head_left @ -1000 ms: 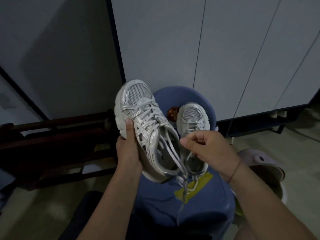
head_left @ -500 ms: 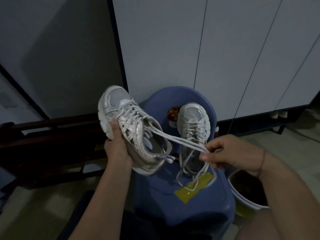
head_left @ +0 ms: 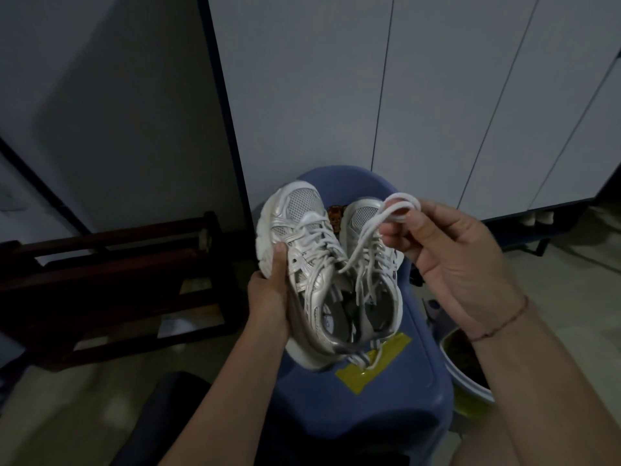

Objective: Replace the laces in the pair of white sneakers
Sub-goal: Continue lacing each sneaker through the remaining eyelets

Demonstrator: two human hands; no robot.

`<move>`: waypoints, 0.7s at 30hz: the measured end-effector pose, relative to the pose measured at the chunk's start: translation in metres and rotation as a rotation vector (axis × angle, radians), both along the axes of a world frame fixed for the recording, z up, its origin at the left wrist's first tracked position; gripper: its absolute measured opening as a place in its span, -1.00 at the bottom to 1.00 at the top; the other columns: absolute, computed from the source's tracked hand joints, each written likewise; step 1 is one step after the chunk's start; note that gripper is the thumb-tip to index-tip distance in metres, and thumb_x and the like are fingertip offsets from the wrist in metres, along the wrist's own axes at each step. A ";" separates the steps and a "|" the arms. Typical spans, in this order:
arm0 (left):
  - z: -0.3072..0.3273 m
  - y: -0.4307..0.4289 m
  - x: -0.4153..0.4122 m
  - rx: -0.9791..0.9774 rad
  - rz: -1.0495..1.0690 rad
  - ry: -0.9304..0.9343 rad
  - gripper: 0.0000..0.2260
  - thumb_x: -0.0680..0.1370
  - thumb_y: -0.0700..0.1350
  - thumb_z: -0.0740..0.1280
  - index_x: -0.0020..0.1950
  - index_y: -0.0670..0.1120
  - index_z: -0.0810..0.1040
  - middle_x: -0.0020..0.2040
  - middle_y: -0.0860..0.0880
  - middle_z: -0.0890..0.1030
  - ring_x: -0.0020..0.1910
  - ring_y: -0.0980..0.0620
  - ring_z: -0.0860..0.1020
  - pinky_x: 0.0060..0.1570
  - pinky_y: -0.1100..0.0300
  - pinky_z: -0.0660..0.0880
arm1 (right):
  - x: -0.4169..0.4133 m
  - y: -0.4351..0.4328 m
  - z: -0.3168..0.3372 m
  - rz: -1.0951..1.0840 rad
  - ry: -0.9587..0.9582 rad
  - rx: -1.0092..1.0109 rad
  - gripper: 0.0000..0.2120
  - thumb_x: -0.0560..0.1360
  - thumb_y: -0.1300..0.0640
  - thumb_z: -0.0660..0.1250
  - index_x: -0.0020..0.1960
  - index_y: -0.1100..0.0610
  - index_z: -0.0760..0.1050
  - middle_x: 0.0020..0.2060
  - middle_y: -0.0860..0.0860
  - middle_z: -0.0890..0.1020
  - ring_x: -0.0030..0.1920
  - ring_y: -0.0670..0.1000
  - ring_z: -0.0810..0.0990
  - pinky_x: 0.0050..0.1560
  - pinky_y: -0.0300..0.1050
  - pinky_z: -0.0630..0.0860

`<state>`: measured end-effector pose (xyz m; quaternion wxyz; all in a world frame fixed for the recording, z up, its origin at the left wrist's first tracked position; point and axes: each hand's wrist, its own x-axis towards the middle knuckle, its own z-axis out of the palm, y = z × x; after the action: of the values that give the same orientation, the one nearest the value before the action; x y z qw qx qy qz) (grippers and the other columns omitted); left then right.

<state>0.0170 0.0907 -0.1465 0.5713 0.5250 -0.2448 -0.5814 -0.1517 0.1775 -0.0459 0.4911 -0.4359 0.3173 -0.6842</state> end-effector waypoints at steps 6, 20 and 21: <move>-0.008 -0.004 -0.004 0.095 -0.138 -0.055 -0.36 0.40 0.26 0.43 0.26 -0.20 0.54 0.07 -0.19 0.67 -0.05 -0.16 0.66 -0.14 0.07 0.60 | 0.005 0.004 0.004 0.038 -0.122 -0.028 -0.77 0.26 0.11 0.36 -0.16 0.19 0.69 -0.21 0.07 0.70 -0.24 -0.04 0.66 -0.18 -0.25 0.58; -0.014 -0.006 -0.001 0.197 -0.250 -0.007 -0.01 -0.03 0.41 0.52 0.25 -0.16 0.58 0.04 -0.20 0.69 0.00 -0.22 0.66 0.11 -0.14 0.57 | 0.005 0.004 -0.001 0.117 -0.050 0.031 -0.82 0.32 0.14 0.32 -0.24 0.16 0.69 -0.27 0.08 0.69 -0.25 -0.02 0.67 -0.19 -0.24 0.59; -0.014 -0.007 -0.001 0.228 -0.250 0.010 0.02 -0.10 0.42 0.52 0.22 -0.14 0.60 0.05 -0.20 0.68 0.02 -0.23 0.65 0.12 -0.14 0.56 | 0.003 0.003 -0.003 0.119 0.066 0.056 -0.81 0.34 0.14 0.31 -0.21 0.18 0.68 -0.27 0.09 0.69 -0.24 -0.01 0.67 -0.18 -0.23 0.59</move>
<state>0.0159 0.0842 -0.1605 0.4327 0.5488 -0.2378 -0.6746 -0.1490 0.1808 -0.0488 0.5323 -0.4624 0.3259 -0.6299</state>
